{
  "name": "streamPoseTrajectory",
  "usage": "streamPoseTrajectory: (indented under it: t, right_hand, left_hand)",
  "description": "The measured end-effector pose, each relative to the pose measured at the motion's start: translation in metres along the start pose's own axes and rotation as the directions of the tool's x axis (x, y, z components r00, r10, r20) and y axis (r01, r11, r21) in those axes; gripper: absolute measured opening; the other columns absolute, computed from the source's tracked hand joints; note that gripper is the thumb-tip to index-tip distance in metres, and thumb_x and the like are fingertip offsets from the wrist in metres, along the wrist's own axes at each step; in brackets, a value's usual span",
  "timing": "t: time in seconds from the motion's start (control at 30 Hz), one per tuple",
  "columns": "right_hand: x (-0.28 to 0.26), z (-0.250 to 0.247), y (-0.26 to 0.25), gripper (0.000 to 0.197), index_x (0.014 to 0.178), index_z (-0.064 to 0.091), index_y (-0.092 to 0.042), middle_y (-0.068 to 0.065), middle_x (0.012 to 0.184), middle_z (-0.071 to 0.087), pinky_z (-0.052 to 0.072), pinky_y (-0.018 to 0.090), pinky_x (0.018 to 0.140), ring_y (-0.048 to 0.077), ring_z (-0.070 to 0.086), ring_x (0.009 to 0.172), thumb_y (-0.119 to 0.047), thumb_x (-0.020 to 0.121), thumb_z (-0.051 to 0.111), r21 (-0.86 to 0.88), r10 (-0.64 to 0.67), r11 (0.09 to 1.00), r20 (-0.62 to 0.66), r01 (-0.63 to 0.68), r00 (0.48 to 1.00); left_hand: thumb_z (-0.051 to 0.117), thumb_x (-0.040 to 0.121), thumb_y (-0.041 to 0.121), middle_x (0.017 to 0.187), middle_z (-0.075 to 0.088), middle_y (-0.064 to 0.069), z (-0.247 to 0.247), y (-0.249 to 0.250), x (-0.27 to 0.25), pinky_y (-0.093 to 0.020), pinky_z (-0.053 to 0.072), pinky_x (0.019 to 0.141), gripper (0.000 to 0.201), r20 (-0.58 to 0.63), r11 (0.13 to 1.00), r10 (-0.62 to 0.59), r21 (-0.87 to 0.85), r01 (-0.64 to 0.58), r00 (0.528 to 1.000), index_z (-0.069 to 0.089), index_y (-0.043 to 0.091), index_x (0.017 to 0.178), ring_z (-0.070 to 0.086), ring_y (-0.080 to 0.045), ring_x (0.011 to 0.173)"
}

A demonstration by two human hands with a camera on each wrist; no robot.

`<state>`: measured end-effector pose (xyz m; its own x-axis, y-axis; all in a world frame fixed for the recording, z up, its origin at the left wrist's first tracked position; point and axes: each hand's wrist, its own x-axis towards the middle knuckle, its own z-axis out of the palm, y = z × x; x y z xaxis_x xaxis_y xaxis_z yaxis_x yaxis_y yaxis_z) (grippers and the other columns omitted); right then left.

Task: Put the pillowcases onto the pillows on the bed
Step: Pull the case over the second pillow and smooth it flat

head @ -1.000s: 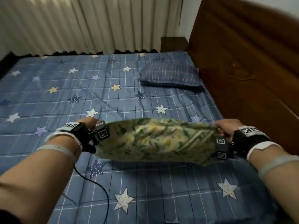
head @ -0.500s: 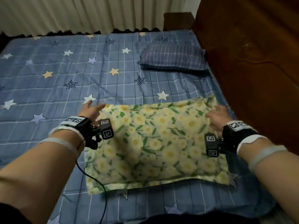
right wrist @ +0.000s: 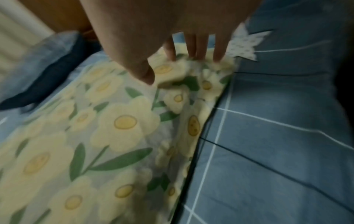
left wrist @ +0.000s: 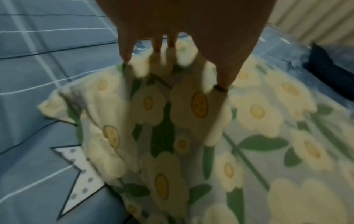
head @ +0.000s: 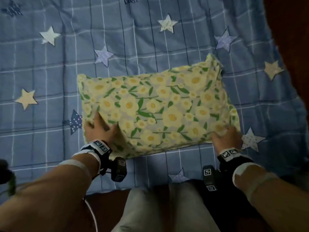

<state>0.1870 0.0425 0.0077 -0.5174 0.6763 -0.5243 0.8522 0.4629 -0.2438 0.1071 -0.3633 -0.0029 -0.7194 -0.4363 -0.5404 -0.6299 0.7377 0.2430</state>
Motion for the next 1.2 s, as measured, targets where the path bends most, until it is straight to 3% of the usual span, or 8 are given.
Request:
streamPoseTrajectory:
  t: [0.13,0.3,0.5,0.63,0.7,0.77,0.87,1.2]
  right_hand:
    - [0.032,0.007,-0.036,0.087,0.146,0.026,-0.032,0.007,0.157,0.021,0.027,0.051,0.114,0.033,0.026,0.141,-0.055,0.075,0.07,-0.053,-0.357,0.933,-0.054,0.355,0.932]
    - [0.086,0.041,-0.076,0.098,0.146,-0.003,-0.055,-0.001,0.164,-0.004,0.015,0.058,0.118,0.03,0.005,0.15,-0.083,0.07,0.053,-0.131,-0.441,0.88,0.135,0.457,0.887]
    - [0.071,0.082,-0.043,0.089,0.153,-0.002,-0.041,0.01,0.164,-0.003,0.013,0.064,0.115,0.034,-0.001,0.15,-0.071,0.084,0.046,-0.339,-0.396,0.842,0.138,0.419,0.908]
    - [0.05,0.061,-0.101,0.085,0.149,0.018,-0.018,0.019,0.159,0.009,0.015,0.064,0.114,0.039,0.009,0.147,-0.039,0.081,0.063,-0.317,-0.447,0.849,-0.005,0.423,0.895]
    - [0.018,0.057,-0.147,0.077,0.145,0.028,-0.015,0.016,0.157,0.015,0.018,0.059,0.117,0.037,0.016,0.146,-0.032,0.078,0.06,-0.298,-0.668,0.717,-0.036,0.63,0.744]
    - [-0.023,0.067,-0.195,0.076,0.148,0.027,-0.022,0.009,0.161,0.012,0.018,0.056,0.118,0.032,0.011,0.149,-0.039,0.081,0.057,-0.255,-0.837,0.467,0.181,0.847,0.516]
    - [-0.07,0.109,-0.253,0.089,0.153,0.007,-0.032,0.002,0.164,-0.006,0.005,0.061,0.118,0.027,-0.01,0.151,-0.057,0.083,0.056,-0.183,-0.77,0.216,0.573,0.959,0.282]
    - [-0.058,0.208,-0.227,0.124,0.148,-0.027,-0.034,0.006,0.16,-0.027,-0.008,0.069,0.11,0.033,-0.028,0.145,-0.085,0.067,0.051,-0.419,-0.603,0.098,0.697,0.903,0.389]
  left_hand:
    - [0.056,0.081,0.07,0.166,0.002,-0.002,0.016,0.025,0.017,-0.061,0.015,0.118,0.081,-0.117,0.985,0.169,0.046,-0.164,0.979,0.018,0.051,0.15,0.005,-0.029,0.152]
    - [0.033,0.071,0.092,0.166,-0.004,0.009,0.043,0.042,0.066,-0.072,0.007,0.112,0.085,-0.009,0.982,0.125,0.143,-0.122,0.992,0.008,0.061,0.146,-0.005,-0.025,0.153]
    - [0.022,0.074,0.093,0.166,-0.008,0.008,0.066,0.023,0.055,-0.07,0.006,0.114,0.079,0.049,0.956,0.167,0.236,-0.174,0.985,-0.003,0.064,0.144,-0.009,-0.024,0.153]
    - [0.026,0.064,0.097,0.166,-0.008,0.008,0.045,0.031,0.075,-0.07,0.008,0.114,0.088,0.191,0.966,0.132,0.195,-0.169,0.973,0.001,0.067,0.142,-0.009,-0.028,0.152]
    - [0.032,0.065,0.095,0.166,0.002,0.008,0.027,0.034,0.081,-0.068,0.014,0.114,0.087,0.194,0.976,0.148,0.129,-0.175,0.97,0.008,0.065,0.143,0.001,-0.03,0.152]
    - [0.037,0.069,0.088,0.163,0.017,0.008,0.007,0.031,0.081,-0.064,0.024,0.113,0.085,0.112,0.978,0.194,0.052,-0.2,0.975,0.017,0.059,0.146,0.016,-0.03,0.148]
    - [0.042,0.072,0.078,0.161,0.023,0.002,-0.012,0.011,0.081,-0.058,0.031,0.113,0.09,-0.097,0.965,0.262,-0.005,-0.264,0.96,0.018,0.045,0.152,0.024,-0.027,0.146]
    - [0.039,0.089,0.069,0.164,-0.021,0.003,0.056,-0.037,0.073,-0.057,0.003,0.121,0.091,0.038,0.919,0.362,0.153,-0.363,0.932,-0.012,0.034,0.156,-0.02,-0.02,0.151]
